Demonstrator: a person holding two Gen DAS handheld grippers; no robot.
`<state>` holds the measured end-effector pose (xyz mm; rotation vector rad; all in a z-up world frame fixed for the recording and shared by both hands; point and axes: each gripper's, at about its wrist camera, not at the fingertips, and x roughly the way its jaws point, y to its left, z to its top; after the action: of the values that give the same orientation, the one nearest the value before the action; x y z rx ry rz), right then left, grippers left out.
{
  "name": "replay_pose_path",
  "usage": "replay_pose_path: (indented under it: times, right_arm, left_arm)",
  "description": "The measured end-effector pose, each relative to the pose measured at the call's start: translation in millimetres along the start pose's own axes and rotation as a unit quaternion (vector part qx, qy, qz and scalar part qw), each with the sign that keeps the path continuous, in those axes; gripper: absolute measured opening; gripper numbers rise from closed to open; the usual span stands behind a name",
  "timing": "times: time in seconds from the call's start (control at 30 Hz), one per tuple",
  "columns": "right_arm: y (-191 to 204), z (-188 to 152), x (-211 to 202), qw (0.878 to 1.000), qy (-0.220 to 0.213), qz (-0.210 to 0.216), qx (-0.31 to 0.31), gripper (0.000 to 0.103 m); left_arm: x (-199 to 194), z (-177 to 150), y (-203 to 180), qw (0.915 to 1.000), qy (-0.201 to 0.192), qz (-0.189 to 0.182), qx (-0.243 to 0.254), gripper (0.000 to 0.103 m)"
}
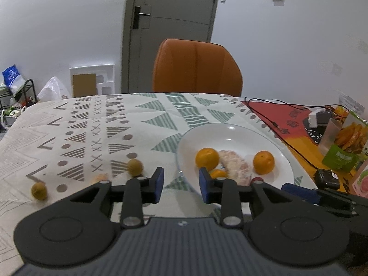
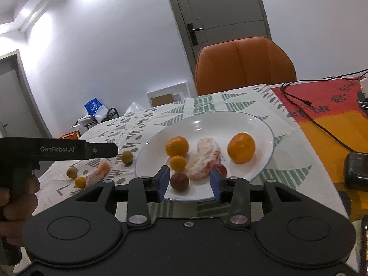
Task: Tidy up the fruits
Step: 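Move both open tools back toward the fruits on the tablecloth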
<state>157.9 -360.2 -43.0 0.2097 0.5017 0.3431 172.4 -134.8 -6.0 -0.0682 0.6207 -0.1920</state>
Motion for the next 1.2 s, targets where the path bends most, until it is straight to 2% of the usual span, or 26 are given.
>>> replay_pose_path:
  times: [0.2, 0.33, 0.6, 0.67, 0.77, 1.07, 1.2]
  right_arm:
    - [10, 0, 4, 1.0, 0.002, 0.008, -0.005, 0.046]
    - [17, -1, 6, 1.0, 0.004, 0.013, -0.01, 0.053]
    - [25, -2, 7, 1.0, -0.001, 0.016, -0.01, 0.06]
    - [27, -2, 7, 1.0, -0.001, 0.019, -0.01, 0.066]
    - [31, -3, 7, 1.0, -0.004, 0.029, -0.01, 0.073]
    - [45, -4, 12, 0.999, -0.004, 0.043, -0.019, 0.084]
    - [52, -5, 13, 0.998, -0.006, 0.049, -0.026, 0.097]
  left_arm:
    - [-9, -3, 14, 0.9999, 0.0, 0.011, -0.006, 0.038]
    - [-12, -6, 24, 0.9997, 0.0, 0.019, -0.016, 0.042]
    - [-25, -11, 45, 0.9981, -0.018, 0.034, -0.049, 0.075]
    - [-30, -12, 51, 0.9973, -0.027, 0.035, -0.059, 0.08]
    - [-34, -12, 57, 0.9965, -0.032, 0.041, -0.065, 0.082]
    - [-38, -20, 76, 0.9946, -0.031, 0.053, -0.084, 0.083]
    - [-43, -22, 85, 0.9926, -0.039, 0.06, -0.098, 0.094]
